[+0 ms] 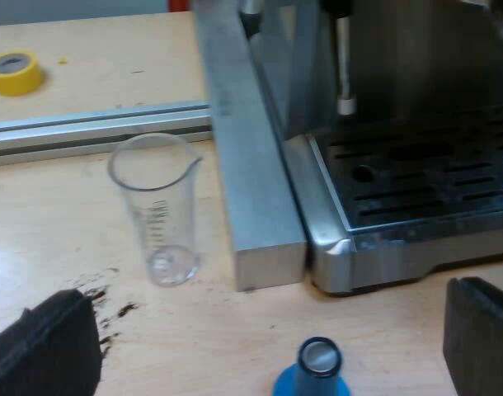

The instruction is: Place mug into machine

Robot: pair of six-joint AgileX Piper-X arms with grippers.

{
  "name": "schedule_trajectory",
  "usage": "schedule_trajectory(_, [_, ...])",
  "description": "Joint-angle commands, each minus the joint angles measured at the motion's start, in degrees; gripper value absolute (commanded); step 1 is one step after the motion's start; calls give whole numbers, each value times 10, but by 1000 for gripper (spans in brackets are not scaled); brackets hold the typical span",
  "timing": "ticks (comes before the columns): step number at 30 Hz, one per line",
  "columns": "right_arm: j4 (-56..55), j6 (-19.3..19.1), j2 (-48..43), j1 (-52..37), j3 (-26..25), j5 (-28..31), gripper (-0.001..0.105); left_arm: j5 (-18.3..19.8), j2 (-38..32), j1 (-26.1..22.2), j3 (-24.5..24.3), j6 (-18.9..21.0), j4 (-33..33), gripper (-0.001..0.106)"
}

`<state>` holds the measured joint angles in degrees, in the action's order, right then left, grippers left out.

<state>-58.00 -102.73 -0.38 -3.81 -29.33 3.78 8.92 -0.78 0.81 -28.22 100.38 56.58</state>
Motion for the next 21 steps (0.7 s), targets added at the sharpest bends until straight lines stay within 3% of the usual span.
schedule_trajectory(1, [-3, -8, -13, 0, -10, 0, 67, 26, -58, 3, -1, 1, -7, 85])
schedule_trajectory(5, [-12, -8, 11, 2, -26, -7, 63, 51, -29, 30, -3, 1, -18, 85])
schedule_trajectory(11, [-11, -6, 47, 2, -55, -58, 62, 81, 13, 116, -3, -1, -67, 85])
schedule_trajectory(16, [-10, -2, 71, 10, -76, -83, 62, 123, 62, 190, 2, -9, -145, 85])
schedule_trajectory(21, [-10, -31, 72, 29, -76, -92, 62, 162, 103, 244, 23, -20, -224, 85])
